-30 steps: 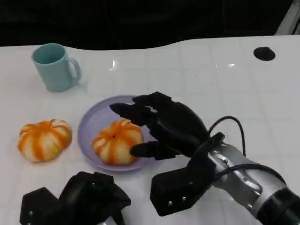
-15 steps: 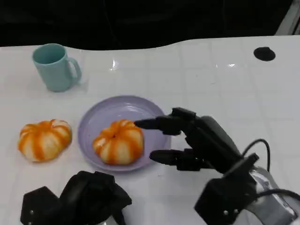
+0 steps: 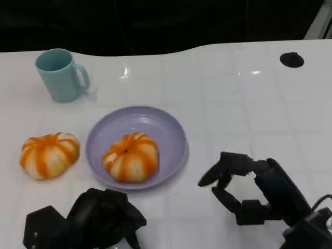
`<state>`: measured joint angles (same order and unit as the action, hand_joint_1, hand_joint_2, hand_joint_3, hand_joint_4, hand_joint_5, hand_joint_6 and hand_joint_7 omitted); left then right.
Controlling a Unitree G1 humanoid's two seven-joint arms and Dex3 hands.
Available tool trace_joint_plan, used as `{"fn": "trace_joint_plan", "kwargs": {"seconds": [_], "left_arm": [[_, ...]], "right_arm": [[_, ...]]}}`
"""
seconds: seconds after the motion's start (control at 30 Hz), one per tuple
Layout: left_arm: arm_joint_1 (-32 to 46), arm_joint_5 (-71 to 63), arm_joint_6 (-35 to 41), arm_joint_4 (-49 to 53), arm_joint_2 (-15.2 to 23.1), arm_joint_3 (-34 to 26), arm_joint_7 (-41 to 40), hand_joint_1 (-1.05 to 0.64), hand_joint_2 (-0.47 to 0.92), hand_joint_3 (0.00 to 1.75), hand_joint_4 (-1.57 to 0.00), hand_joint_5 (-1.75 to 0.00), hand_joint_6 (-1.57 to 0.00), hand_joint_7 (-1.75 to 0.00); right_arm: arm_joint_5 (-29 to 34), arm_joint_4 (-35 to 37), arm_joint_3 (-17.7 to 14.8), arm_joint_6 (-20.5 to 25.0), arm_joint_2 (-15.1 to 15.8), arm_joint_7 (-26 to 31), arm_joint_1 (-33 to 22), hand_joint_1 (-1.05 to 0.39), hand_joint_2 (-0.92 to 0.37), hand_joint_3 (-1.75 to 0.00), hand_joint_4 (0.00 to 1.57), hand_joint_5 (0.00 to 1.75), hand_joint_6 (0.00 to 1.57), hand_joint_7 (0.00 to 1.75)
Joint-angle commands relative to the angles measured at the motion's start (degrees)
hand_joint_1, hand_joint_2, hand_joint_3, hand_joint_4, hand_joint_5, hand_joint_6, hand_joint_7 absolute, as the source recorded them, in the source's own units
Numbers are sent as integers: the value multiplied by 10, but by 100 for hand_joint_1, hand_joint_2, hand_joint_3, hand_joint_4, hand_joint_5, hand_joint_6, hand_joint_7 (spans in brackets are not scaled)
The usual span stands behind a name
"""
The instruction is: Grasp the bread from the table and place it into the plate.
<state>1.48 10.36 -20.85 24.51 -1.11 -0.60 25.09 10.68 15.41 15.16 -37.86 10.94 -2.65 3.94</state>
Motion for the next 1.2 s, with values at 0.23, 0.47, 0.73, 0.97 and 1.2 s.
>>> {"fn": "trace_joint_plan", "kwargs": {"seconds": [0.23, 0.47, 0.73, 0.97, 1.2], "left_arm": [[5, -3, 12, -13, 3, 0, -12, -105, 81, 0, -147, -98, -157, -47], [4, 0, 12, -13, 6, 0, -10, -105, 82, 1, -147, -98, -157, -48], [5, 5, 11, -12, 9, -3, -5, -105, 82, 0, -147, -98, -156, -48], [2, 9, 10, -8, 13, -7, 0, -105, 81, 0, -147, -98, -156, -48], [-1, 17, 5, 2, 18, -12, 10, -105, 81, 0, -147, -98, -156, -47]], "right_arm": [[-1, -47, -49, -2, 15, -11, -64, -23, -50, -113, 81, 175, 62, 147], [-13, -40, -64, -6, 23, -31, -91, -27, -54, -108, 77, 175, 59, 150], [-32, -24, -64, -2, 9, -42, -111, -27, -61, -103, 76, 175, 60, 149], [-20, -8, -67, -12, 2, -34, -103, -31, -63, -98, 76, 175, 60, 149], [-11, 5, -67, -24, -9, -22, -96, -31, -63, -98, 75, 175, 60, 149]]}}
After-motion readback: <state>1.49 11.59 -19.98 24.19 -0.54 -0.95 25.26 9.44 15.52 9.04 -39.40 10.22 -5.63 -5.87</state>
